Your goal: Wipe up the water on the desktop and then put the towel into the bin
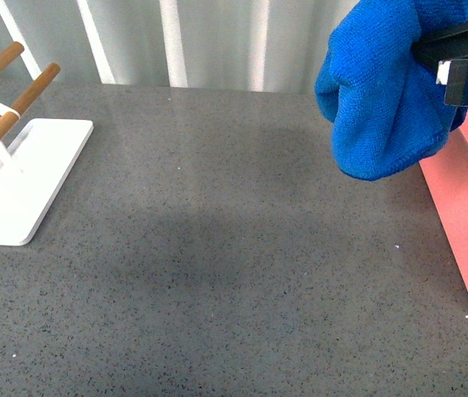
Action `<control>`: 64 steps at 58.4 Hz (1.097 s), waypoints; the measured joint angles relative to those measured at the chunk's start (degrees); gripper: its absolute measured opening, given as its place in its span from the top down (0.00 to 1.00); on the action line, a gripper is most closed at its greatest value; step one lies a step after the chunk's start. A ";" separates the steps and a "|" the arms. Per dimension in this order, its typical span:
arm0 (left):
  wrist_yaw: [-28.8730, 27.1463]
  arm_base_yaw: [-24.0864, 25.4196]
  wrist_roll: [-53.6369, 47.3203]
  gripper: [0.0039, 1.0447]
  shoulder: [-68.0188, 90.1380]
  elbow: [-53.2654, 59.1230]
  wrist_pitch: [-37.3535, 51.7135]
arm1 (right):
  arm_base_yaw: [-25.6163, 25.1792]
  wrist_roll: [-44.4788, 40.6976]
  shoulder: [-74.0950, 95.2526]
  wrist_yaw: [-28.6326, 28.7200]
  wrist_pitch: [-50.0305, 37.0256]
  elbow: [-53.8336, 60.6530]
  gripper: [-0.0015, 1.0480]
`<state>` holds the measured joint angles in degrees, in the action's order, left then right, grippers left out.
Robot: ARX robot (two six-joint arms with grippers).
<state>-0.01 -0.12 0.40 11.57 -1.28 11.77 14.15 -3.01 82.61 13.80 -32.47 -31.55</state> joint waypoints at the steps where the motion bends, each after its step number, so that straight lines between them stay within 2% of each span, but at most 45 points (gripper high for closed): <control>1: 0.00 0.00 0.00 0.97 -0.24 0.00 -0.24 | 0.00 0.00 0.00 0.00 0.00 0.00 0.96; 9: 0.00 0.00 0.00 0.97 -2.21 -0.02 -2.19 | 0.22 0.07 0.00 -0.09 0.76 0.00 0.96; 15: 0.00 0.00 0.00 0.97 -9.29 -0.02 -11.10 | 0.48 0.37 0.00 -0.24 1.27 0.00 0.96; 32: 0.00 0.00 0.04 0.96 -11.34 -0.02 -11.69 | 1.95 2.36 2.29 -1.70 4.28 -1.20 0.96; 34: 0.00 0.00 0.02 0.91 -11.34 -0.02 -11.72 | 2.10 3.10 3.30 -1.70 5.79 -1.99 0.96; 40: 0.00 0.00 0.02 0.69 -11.34 -0.02 -11.74 | 2.51 6.43 10.58 -2.80 13.20 -6.71 0.96; 45: 0.00 0.00 0.00 0.57 -11.37 -0.02 -11.74 | 2.75 7.58 16.04 -3.23 16.24 -8.83 0.96; 53: 0.00 0.00 0.00 0.36 -11.37 -0.02 -11.74 | 2.86 8.39 22.29 -3.76 19.15 -10.43 0.96; 58: 0.00 0.00 0.00 0.18 -11.37 -0.02 -11.74 | 2.54 8.35 27.28 -4.83 20.63 -11.69 0.96; 64: 0.00 0.00 -0.02 0.05 -11.37 -0.02 -11.74 | 1.97 8.28 29.70 -5.77 20.52 -12.37 0.96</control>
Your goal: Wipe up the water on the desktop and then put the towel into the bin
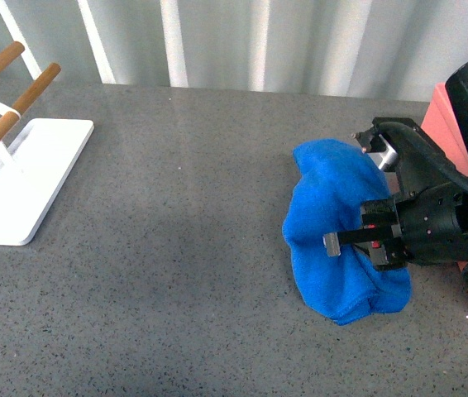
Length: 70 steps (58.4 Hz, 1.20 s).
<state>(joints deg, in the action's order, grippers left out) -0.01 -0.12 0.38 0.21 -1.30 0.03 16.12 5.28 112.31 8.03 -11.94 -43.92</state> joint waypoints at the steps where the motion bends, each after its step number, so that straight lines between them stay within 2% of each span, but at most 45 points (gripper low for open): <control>1: 0.00 0.00 -0.04 0.04 0.00 0.00 0.00 | -0.17 -0.04 0.37 -0.07 -0.20 -0.07 0.96; 15: 0.00 0.00 -0.09 0.06 0.00 0.00 0.00 | -2.19 -2.08 1.20 -1.86 -1.51 -1.68 0.96; 43: 0.00 0.00 -0.09 0.06 0.00 0.00 0.00 | -2.86 -3.58 10.29 -10.16 2.75 -15.54 0.96; 58: 0.00 0.00 -0.09 0.06 0.00 0.00 0.00 | -2.23 -4.94 16.44 -7.78 2.89 -25.09 0.96; 70: 0.00 0.00 -0.09 0.06 0.00 0.00 0.00 | 1.14 -5.46 19.82 -3.96 6.01 -32.33 0.96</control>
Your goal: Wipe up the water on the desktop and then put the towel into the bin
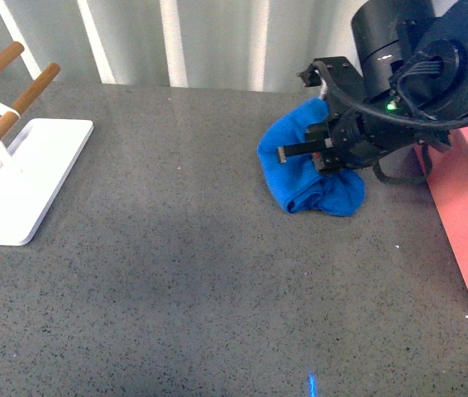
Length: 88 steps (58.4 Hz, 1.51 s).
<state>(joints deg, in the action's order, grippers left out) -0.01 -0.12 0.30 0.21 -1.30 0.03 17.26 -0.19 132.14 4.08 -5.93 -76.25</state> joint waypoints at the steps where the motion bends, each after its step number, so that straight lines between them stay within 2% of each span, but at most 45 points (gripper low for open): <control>1: 0.00 0.00 -0.02 0.06 0.00 0.00 0.00 | 0.24 0.02 0.11 0.22 0.00 -0.11 0.96; 13: 0.00 0.00 0.00 0.06 0.00 0.00 0.00 | 4.20 1.51 0.11 4.31 -1.64 0.83 0.96; 25: 0.00 0.00 0.00 0.06 0.00 0.00 0.00 | 6.60 1.60 -5.84 10.08 -3.26 11.67 0.96; 33: 0.00 0.00 -0.02 0.06 0.00 0.00 0.00 | 2.91 -1.55 -13.07 11.93 -2.08 21.75 0.96; 49: 0.00 0.00 -0.02 0.06 0.00 0.00 0.00 | -3.91 -7.52 -22.53 12.83 -0.50 28.76 0.96; 59: 0.00 0.00 -0.02 0.06 0.00 0.00 0.00 | -7.78 -9.97 -24.04 12.79 0.74 28.76 0.96; 70: 0.00 0.00 -0.02 0.06 0.00 0.00 0.00 | -8.70 -11.69 -25.03 9.94 2.45 26.86 0.96; 88: 0.00 0.00 -0.02 0.06 0.00 0.00 0.00 | -11.56 -9.51 -33.00 9.53 10.21 9.75 0.96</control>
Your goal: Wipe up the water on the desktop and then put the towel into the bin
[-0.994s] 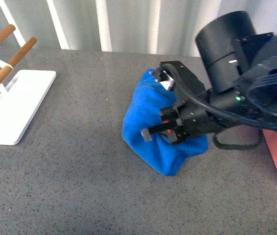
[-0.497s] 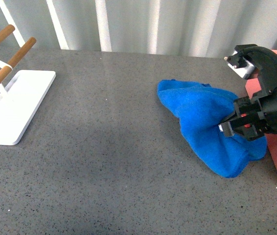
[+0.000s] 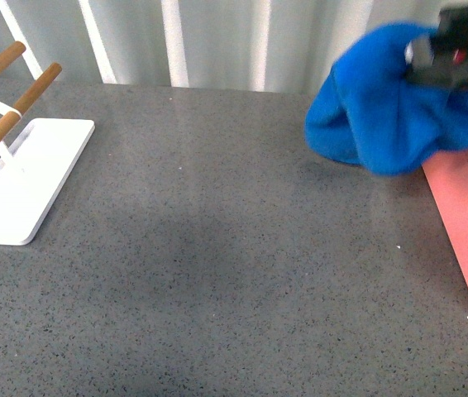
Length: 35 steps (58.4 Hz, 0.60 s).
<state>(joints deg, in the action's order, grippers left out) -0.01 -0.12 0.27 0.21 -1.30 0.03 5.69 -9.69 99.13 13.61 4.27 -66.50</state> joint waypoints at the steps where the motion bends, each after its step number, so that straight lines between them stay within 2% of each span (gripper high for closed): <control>1: 0.00 0.00 0.02 0.06 0.00 0.00 0.00 | -0.20 0.00 -0.24 0.00 0.26 -0.55 0.96; 16: 0.00 0.00 0.00 0.06 0.00 0.00 0.00 | -6.80 1.40 -5.44 0.46 4.15 -8.61 0.96; 35: 0.00 0.00 0.00 0.06 0.00 0.00 0.00 | -18.10 2.99 -4.44 0.87 14.19 -9.62 0.96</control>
<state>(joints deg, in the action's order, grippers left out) -0.01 -0.12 0.27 0.21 -1.30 0.03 -12.40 -6.70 94.70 14.48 18.46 -76.12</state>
